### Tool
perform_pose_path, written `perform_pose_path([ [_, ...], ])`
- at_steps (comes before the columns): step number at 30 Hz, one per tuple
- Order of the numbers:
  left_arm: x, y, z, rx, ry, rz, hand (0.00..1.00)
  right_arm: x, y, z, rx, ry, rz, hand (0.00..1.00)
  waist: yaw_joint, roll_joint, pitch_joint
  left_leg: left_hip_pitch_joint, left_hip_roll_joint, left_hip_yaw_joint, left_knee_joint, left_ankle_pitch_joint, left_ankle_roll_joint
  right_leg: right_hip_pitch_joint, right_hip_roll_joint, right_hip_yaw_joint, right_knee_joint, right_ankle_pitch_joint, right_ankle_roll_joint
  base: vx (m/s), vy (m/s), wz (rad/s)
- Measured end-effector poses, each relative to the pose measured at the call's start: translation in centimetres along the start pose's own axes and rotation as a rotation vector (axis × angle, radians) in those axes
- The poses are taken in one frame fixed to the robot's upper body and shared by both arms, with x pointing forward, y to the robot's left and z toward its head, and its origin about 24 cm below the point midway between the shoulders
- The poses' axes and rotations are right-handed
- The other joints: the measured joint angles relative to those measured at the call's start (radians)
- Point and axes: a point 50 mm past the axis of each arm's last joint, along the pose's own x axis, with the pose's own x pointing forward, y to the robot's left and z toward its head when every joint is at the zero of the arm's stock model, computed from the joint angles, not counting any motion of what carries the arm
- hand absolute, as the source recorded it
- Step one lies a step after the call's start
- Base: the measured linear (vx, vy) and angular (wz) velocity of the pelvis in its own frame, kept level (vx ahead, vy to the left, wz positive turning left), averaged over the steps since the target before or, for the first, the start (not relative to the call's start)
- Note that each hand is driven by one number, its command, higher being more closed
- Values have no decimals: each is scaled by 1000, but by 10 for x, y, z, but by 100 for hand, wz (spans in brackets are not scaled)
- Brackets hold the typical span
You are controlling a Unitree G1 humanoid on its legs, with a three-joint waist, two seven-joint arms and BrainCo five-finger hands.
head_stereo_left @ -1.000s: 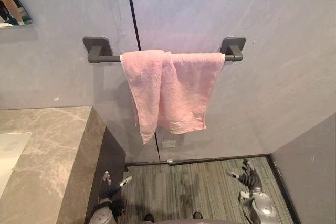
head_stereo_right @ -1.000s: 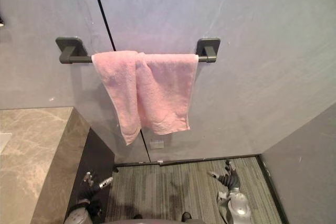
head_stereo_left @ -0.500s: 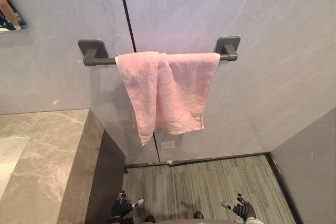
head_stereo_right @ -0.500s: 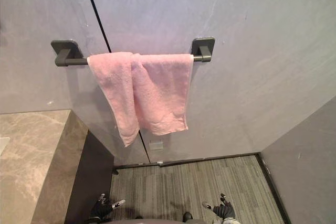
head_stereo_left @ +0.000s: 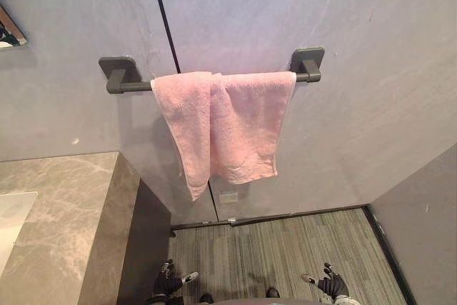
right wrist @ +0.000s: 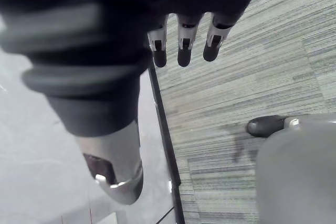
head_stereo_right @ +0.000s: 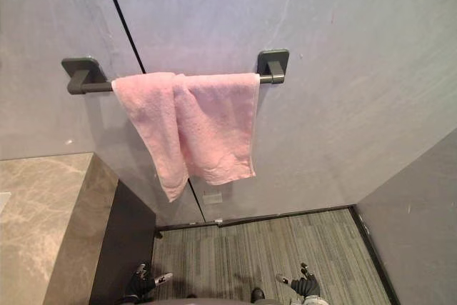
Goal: Organize washtable
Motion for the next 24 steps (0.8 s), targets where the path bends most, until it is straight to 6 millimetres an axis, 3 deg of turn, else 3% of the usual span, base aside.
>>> perform_pose_path([
  [7, 2, 0, 26, 35, -118, -18, 0, 5, 7, 27, -39, -105, 25, 0, 2, -4, 0, -1, -5, -2, 0, -11, 3, -2, -4, 2, 9, -10, 8, 27, -2, -1],
  [12, 3, 0, 28, 40, -127, -18, 0, 6, 12, 35, -112, -134, 46, 0, 3, -12, 11, -5, -5, 0, 14, -19, 4, -27, -7, 2, 59, -38, 8, -7, 0, -1],
  [15, 3, 0, 28, 43, -129, -19, 0, 8, 19, 45, -157, -170, 74, 0, 20, -35, 46, -61, -7, 18, 124, -78, 7, -161, -23, 32, 300, -153, 13, -66, -18, -17],
  [17, 4, -1, 32, 49, -140, -26, 0, 7, 23, 49, -166, -187, 87, 0, 21, -42, 55, -117, -10, 16, 207, -113, 9, -211, -42, 45, 378, -184, 18, -22, -4, -2],
  [20, 8, -4, 44, 61, -173, -37, 0, 7, 21, 55, -187, -211, 96, 0, 19, -14, 75, -153, -1, -19, 259, -131, 14, -238, -44, 54, 446, -191, 20, -30, -4, 32],
  [21, 11, -4, 55, 69, -205, -41, 0, 6, 19, 53, -186, -211, 97, 0, 13, -2, 83, -163, 8, -52, 272, -130, 13, -264, -47, 64, 532, -213, 1, -27, -52, 103],
  [22, 13, -5, 65, 87, -239, -49, 0, 5, 18, 51, -187, -205, 101, 0, 13, -2, 85, -174, 5, -109, 294, -135, 5, -280, -86, 86, 609, -247, 2, -29, -82, 113],
  [24, 15, 1, 70, 105, -249, -38, 0, 5, 19, 53, -186, -212, 104, 0, 8, -8, 77, -210, 8, -167, 334, -147, -19, -290, -136, 157, 665, -250, 7, -16, -237, 107],
])
